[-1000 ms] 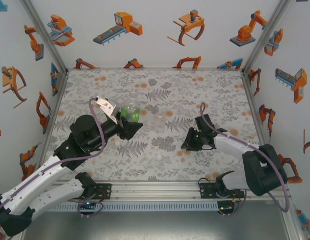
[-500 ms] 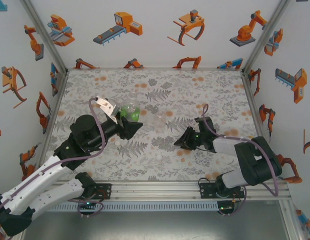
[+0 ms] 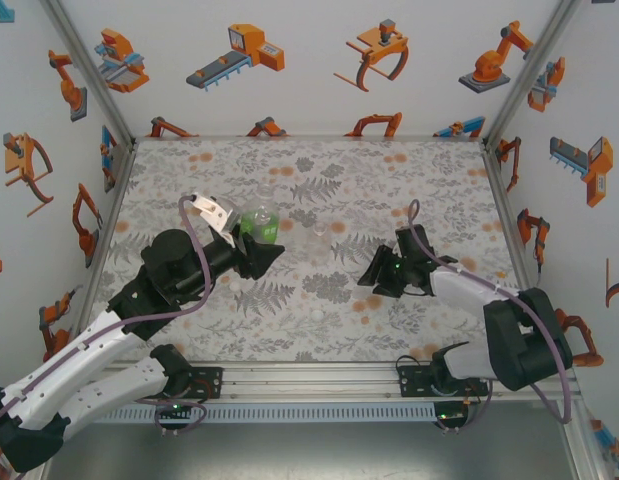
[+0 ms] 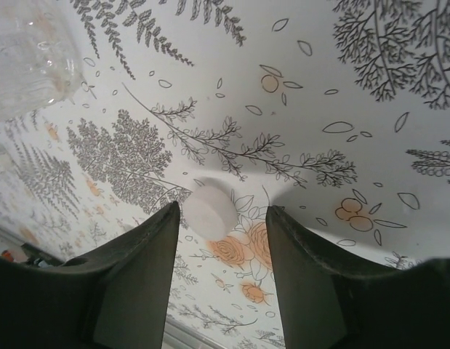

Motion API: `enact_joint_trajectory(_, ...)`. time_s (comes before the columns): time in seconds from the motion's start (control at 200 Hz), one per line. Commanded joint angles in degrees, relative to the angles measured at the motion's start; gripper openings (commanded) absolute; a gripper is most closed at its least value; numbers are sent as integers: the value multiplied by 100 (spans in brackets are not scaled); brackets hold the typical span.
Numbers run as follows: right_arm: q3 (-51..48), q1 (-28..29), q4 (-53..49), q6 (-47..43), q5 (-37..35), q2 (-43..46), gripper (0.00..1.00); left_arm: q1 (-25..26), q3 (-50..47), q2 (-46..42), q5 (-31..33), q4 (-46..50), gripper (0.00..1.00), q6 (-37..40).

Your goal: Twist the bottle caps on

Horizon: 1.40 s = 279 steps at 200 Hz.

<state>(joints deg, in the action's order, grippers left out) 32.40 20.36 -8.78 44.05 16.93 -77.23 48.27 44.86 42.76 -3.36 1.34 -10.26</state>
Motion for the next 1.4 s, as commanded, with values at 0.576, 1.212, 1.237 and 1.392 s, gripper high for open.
enact_joint_trajectory(0.576, 1858, 1629, -2291, -875, -2323, -1248, 52, -81, -118, -133, 248, 19, 0, -142)
enact_joint_trajectory(1.212, 1884, 2104, -2346, -725, -2299, -1364, 45, -107, -223, -178, 257, -49, 0, -195)
enact_joint_trajectory(1.237, 1883, 2116, -2333, -725, -2291, -1373, 45, -107, -223, -170, 261, -48, 1, -195)
enact_joint_trajectory(1.392, 1886, 2113, -2295, -728, -2256, -1476, 43, -116, -223, -163, 248, -47, 0, -204)
